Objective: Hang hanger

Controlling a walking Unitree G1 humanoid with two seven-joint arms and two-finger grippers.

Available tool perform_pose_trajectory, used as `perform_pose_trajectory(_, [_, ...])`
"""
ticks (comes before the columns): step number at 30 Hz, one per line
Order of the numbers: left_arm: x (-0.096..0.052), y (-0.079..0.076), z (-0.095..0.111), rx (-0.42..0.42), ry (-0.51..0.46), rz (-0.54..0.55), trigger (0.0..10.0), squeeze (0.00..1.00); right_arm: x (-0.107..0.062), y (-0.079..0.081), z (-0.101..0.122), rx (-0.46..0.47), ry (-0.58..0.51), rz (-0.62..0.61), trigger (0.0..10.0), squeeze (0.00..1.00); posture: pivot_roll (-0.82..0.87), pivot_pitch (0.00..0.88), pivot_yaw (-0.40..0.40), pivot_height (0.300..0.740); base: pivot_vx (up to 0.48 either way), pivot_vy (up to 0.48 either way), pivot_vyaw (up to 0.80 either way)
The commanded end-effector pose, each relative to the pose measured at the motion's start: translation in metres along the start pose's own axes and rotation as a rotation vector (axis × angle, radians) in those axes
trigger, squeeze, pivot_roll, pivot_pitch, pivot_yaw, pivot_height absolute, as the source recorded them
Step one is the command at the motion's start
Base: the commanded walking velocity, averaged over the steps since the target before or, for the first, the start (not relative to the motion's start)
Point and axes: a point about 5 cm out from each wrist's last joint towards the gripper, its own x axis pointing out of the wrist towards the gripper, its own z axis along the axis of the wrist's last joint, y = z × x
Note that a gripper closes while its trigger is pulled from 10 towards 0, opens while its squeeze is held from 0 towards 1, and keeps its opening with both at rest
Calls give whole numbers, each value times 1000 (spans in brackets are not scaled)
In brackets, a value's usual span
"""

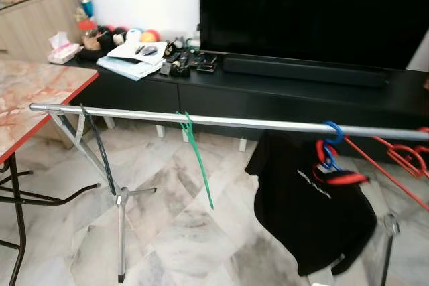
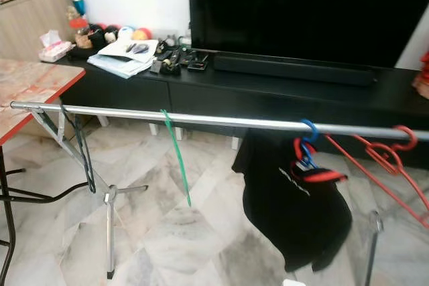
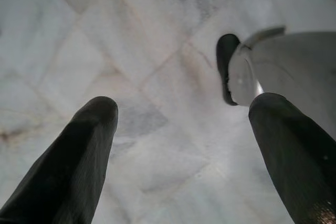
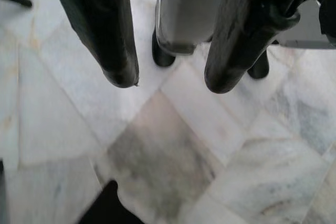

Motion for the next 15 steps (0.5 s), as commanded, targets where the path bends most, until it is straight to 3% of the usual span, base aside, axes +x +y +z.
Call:
perform_pose_trajectory(1, [-2,4,-9,7,30,2,10000,0,-1,-3,-2,-1,8,-9,10000,0,-32,30,30,740,-307,0,0])
perform_pose_trajectory(6, [-3,15,-9,0,25,11,10000,0,-1,-4,-2,-2,7,-9,10000,0,-31,31,27,740,-312,0,0])
perform_pose_trajectory(12, [-3,15,-8,-3,24,10,10000,0,-1,-4,-2,-2,8,-8,10000,0,-31,30,24,740,-313,0,0])
perform_pose_trajectory(15, [-2,11,-7,-2,21,6,10000,0,-1,-4,-2,-3,11,-6,10000,0,-31,30,25,740,0,0,0])
